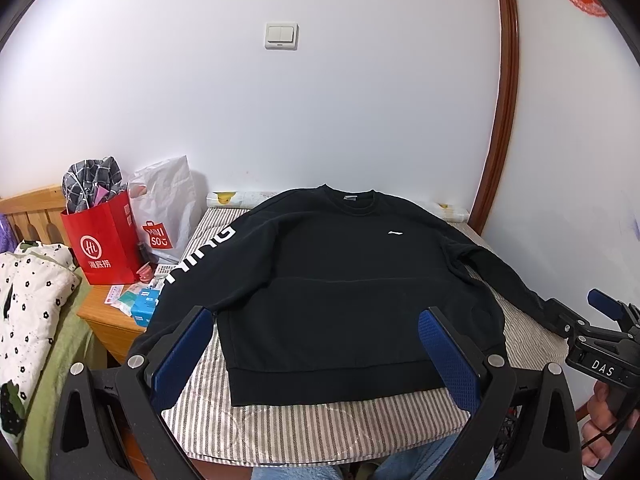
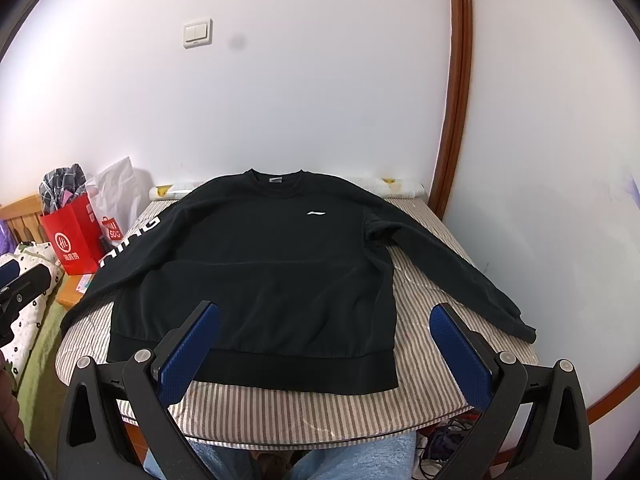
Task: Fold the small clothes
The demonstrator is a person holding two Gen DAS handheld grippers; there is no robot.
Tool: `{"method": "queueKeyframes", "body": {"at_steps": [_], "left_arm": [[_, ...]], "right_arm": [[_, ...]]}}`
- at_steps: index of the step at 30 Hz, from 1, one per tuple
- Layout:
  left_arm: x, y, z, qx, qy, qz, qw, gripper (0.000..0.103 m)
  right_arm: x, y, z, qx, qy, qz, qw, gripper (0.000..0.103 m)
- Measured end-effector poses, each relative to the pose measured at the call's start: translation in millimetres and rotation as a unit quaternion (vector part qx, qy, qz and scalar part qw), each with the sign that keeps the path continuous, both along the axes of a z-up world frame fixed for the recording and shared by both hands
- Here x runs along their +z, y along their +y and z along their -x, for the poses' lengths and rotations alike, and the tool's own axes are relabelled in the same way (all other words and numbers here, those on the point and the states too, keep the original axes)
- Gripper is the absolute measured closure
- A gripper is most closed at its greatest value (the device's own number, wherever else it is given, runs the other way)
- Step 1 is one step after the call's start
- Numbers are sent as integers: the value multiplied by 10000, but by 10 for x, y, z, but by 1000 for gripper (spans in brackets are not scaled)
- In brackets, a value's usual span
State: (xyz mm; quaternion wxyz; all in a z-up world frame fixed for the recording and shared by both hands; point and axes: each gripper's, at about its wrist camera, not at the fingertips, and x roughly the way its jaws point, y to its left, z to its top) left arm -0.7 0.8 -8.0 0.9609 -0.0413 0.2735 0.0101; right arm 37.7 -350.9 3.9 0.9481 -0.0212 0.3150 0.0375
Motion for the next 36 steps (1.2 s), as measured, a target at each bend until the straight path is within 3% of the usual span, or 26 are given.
{"method": "queueKeyframes", "body": {"at_steps": [13,21,26,36], "left_arm": [[8,29,50,56,3,82,10000,0],[30,37,50,64,-370,-186,9991,0],[42,56,46,96,-412,-129,9990,0],[-45,101,-31,-18,6,142,9999,0]], "right_arm": [[11,14,5,-26,12,22,10000,0],[29,25,25,1,-10,26,10000,0],[40,54,25,18,-8,33,10000,0],[-17,113,-15,49,13,45,10000,0]]}}
